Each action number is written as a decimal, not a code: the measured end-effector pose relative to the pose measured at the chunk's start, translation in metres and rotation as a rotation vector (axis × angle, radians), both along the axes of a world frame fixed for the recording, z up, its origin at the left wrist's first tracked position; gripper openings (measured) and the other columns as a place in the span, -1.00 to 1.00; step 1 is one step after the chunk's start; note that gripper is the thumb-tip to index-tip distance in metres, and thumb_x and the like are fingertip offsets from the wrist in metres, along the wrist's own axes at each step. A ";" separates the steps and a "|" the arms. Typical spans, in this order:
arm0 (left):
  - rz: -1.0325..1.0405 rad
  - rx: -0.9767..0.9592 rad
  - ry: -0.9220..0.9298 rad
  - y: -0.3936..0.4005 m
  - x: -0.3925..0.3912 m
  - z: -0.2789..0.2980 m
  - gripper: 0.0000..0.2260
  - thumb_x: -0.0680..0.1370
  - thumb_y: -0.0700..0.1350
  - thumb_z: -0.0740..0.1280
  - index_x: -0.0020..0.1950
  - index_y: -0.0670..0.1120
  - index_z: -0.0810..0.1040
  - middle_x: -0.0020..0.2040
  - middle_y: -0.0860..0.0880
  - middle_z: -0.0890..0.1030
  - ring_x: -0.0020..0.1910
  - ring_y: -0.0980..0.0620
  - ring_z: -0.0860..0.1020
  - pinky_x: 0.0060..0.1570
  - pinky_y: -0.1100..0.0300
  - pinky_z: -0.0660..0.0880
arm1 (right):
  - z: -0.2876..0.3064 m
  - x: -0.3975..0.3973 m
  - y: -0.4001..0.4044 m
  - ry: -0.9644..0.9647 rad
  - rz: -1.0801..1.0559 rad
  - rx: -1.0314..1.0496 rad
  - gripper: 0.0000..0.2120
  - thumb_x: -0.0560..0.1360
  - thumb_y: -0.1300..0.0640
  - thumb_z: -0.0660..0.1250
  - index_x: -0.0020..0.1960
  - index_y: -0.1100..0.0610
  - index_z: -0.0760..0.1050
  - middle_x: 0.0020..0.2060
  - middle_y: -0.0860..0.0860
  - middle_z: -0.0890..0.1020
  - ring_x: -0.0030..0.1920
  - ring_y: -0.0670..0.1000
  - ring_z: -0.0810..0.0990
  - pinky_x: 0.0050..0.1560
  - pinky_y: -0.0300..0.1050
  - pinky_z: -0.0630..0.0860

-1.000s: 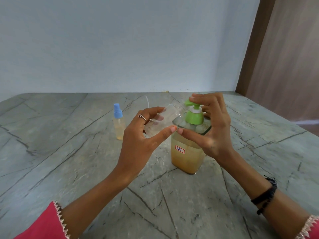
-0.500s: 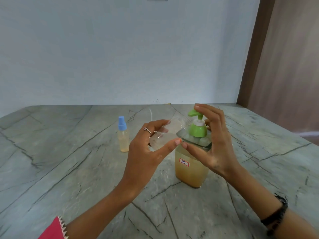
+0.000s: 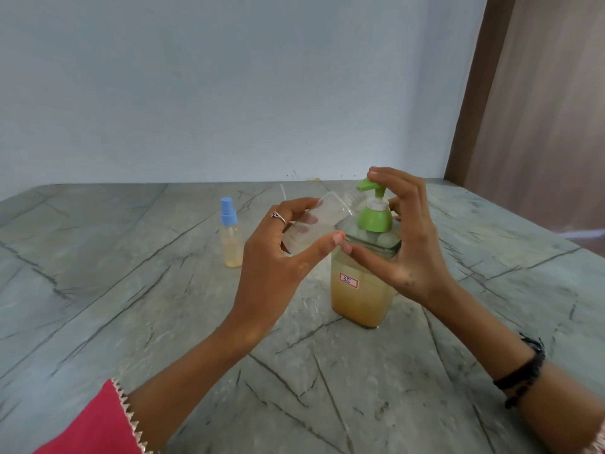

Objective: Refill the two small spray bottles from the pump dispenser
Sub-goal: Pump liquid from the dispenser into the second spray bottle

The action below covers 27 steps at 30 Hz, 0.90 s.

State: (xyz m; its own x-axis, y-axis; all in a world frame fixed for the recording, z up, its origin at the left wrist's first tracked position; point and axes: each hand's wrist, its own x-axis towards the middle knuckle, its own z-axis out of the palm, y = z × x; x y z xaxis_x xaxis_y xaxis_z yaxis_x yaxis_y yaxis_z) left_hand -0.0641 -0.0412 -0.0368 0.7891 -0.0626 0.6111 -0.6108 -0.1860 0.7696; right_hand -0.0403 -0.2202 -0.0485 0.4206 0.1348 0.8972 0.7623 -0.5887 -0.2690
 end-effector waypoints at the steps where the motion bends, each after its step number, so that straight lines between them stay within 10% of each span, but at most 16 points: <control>1: 0.002 0.000 0.002 0.000 0.000 0.000 -0.62 0.31 0.10 0.39 0.11 0.12 0.51 0.00 0.06 0.59 0.00 0.23 0.56 -0.10 0.47 0.43 | 0.000 0.000 0.000 -0.003 0.002 0.010 -0.32 0.34 0.00 0.50 0.35 0.12 0.29 0.28 0.05 0.36 0.24 -0.20 0.41 0.03 -0.43 0.40; 27: 0.021 0.019 -0.025 0.000 0.003 -0.002 -0.64 0.33 0.11 0.45 0.09 0.17 0.49 0.00 0.08 0.60 0.02 0.24 0.55 -0.08 0.48 0.44 | -0.002 0.003 -0.001 -0.021 0.049 0.076 -0.34 0.32 -0.01 0.49 0.33 0.10 0.33 0.24 -0.01 0.38 0.21 -0.15 0.46 0.05 -0.37 0.42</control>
